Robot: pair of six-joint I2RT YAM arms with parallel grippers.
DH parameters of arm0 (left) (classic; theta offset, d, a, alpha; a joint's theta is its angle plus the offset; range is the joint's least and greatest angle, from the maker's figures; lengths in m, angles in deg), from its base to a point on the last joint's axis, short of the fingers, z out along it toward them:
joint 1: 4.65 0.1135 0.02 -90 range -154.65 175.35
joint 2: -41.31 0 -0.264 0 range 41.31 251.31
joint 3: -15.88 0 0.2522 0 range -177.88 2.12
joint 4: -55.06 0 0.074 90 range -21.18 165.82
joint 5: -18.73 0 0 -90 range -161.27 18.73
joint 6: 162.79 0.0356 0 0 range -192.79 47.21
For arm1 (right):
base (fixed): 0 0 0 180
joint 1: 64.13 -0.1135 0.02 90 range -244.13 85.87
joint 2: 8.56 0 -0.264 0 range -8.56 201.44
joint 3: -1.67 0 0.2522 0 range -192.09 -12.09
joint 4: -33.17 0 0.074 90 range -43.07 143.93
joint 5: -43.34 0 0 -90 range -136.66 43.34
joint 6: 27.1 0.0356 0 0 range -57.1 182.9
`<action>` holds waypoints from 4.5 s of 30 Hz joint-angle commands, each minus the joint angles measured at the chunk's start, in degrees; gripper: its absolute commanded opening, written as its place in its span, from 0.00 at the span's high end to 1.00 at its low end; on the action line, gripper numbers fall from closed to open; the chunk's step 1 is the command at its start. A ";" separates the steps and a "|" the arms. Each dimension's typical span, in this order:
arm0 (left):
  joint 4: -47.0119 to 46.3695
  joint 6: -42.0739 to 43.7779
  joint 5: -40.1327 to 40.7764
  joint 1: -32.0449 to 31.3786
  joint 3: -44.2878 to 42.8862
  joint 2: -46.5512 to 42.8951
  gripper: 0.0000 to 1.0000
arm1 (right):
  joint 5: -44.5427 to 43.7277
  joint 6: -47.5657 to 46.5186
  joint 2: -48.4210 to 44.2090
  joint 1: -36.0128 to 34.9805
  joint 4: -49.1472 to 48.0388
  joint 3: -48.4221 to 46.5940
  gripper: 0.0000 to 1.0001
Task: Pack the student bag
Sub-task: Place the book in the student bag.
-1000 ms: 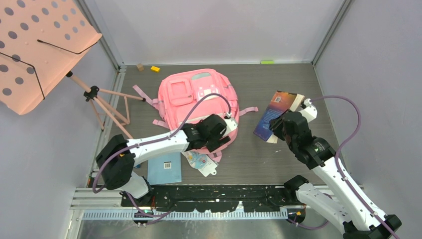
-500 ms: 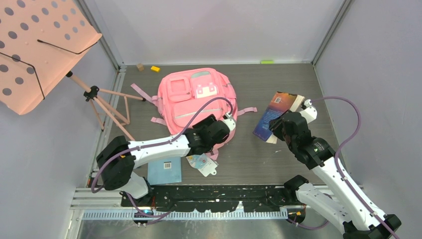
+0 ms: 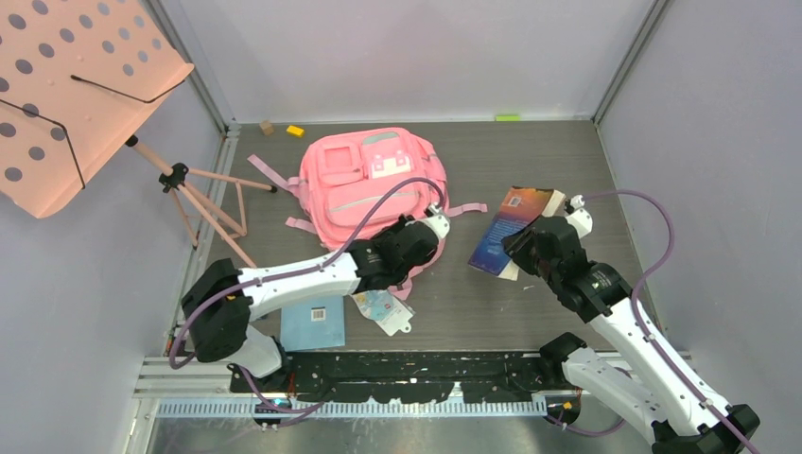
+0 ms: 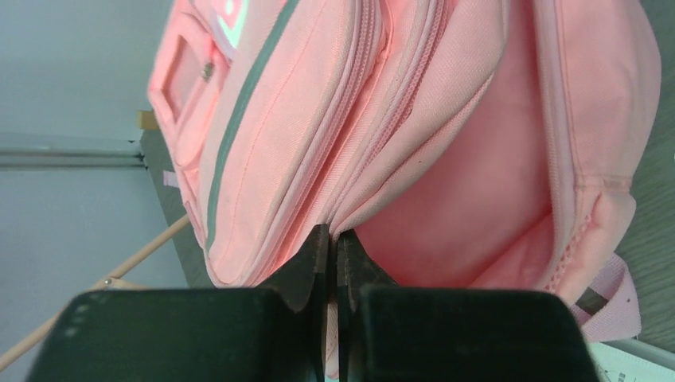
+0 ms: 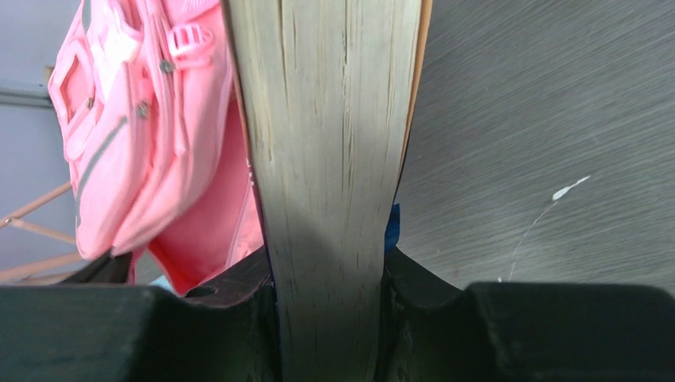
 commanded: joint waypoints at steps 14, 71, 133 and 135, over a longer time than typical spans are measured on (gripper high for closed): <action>-4.00 -2.93 -8.44 6.65 -10.64 -14.43 1.00 | 31.62 13.03 9.14 -1.89 -20.42 2.16 0.99; -3.87 -9.67 -29.78 10.26 -6.58 -20.84 1.00 | -9.82 18.72 63.54 -13.50 -103.29 -9.33 0.99; -3.20 -9.75 -30.40 10.34 -6.76 -19.64 1.00 | -10.30 14.57 69.54 -15.96 -75.14 -17.72 0.63; -3.12 -9.76 -30.40 10.34 -6.77 -19.42 1.00 | -10.52 12.79 69.07 -15.84 -75.18 -17.22 0.63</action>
